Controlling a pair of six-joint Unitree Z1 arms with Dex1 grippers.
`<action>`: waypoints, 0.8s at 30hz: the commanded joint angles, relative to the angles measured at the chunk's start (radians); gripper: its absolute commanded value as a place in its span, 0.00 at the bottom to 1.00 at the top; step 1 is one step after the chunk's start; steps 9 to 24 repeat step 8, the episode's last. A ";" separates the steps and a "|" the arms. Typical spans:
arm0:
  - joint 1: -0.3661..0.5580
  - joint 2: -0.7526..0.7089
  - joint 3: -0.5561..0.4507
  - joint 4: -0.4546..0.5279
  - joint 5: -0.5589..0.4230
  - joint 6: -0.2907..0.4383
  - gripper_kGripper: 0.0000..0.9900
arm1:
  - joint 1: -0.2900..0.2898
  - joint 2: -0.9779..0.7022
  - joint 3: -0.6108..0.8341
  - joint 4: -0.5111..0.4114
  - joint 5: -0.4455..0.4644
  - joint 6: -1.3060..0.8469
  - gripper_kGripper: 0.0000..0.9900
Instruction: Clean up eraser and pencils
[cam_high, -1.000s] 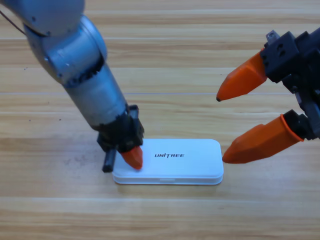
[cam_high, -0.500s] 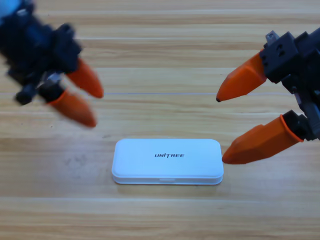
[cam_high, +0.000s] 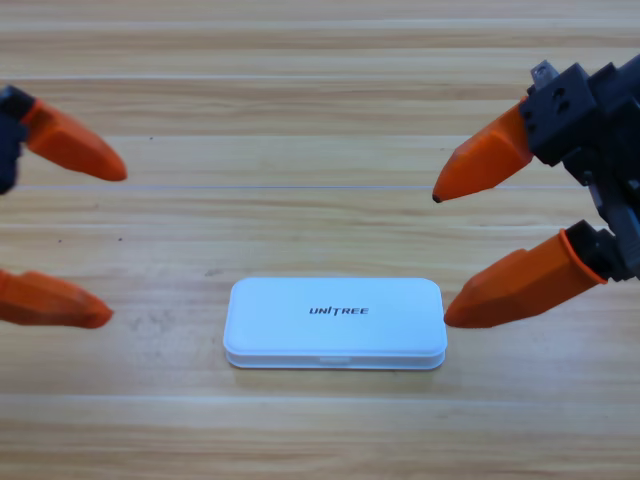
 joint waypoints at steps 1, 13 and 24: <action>-0.007 -0.006 0.012 -0.008 0.007 -0.023 1.00 | 0.024 0.001 0.021 -0.031 0.008 0.006 0.97; -0.007 -0.016 0.020 -0.029 0.048 -0.060 1.00 | 0.024 -0.003 0.021 -0.033 0.008 0.008 0.97; -0.007 -0.016 0.020 -0.029 0.048 -0.060 1.00 | 0.024 -0.003 0.021 -0.033 0.008 0.008 0.97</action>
